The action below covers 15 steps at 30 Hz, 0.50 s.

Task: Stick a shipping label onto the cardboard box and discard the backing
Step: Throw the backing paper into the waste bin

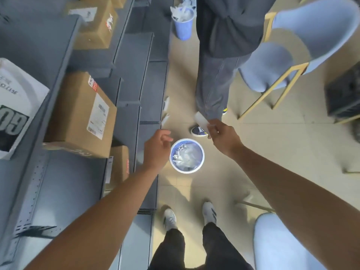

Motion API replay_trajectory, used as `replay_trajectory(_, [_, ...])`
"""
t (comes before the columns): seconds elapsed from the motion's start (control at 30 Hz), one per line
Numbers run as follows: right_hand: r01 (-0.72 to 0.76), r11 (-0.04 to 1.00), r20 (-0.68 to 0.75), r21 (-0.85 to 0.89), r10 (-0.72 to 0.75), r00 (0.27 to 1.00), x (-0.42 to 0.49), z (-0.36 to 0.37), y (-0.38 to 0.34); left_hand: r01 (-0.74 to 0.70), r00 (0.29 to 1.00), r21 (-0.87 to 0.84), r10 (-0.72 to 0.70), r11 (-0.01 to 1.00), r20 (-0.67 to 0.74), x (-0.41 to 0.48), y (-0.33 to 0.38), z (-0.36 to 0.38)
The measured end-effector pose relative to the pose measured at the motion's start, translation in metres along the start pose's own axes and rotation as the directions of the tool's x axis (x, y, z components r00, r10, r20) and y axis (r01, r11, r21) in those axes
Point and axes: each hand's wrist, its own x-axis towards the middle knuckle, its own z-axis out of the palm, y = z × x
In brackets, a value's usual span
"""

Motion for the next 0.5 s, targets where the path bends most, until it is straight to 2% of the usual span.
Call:
replay_trajectory(0.1, [-0.110, 0.994, 0.012, -0.020, 0.110, 0.994, 0.013, 0.029, 0.023, 0.052, 0.996, -0.016, -0.051, 0.999, 0.071, 0.007, -0.026, 0.022])
replay_trajectory(0.2, [-0.155, 0.987, 0.045, -0.045, 0.157, 0.987, 0.027, 0.063, 0.048, 0.070, 0.991, -0.001, -0.069, 0.998, 0.112, 0.008, -0.056, 0.045])
replay_trajectory(0.33, [-0.200, 0.979, 0.055, -0.043, 0.202, 0.978, 0.050, 0.110, 0.089, 0.009, 0.979, 0.102, -0.030, 0.995, 0.202, 0.026, -0.101, 0.078])
replay_trajectory(0.5, [-0.236, 0.972, 0.041, 0.000, 0.236, 0.971, 0.082, 0.159, 0.137, 0.030, 0.979, 0.125, -0.054, 0.992, 0.195, 0.061, -0.147, 0.122])
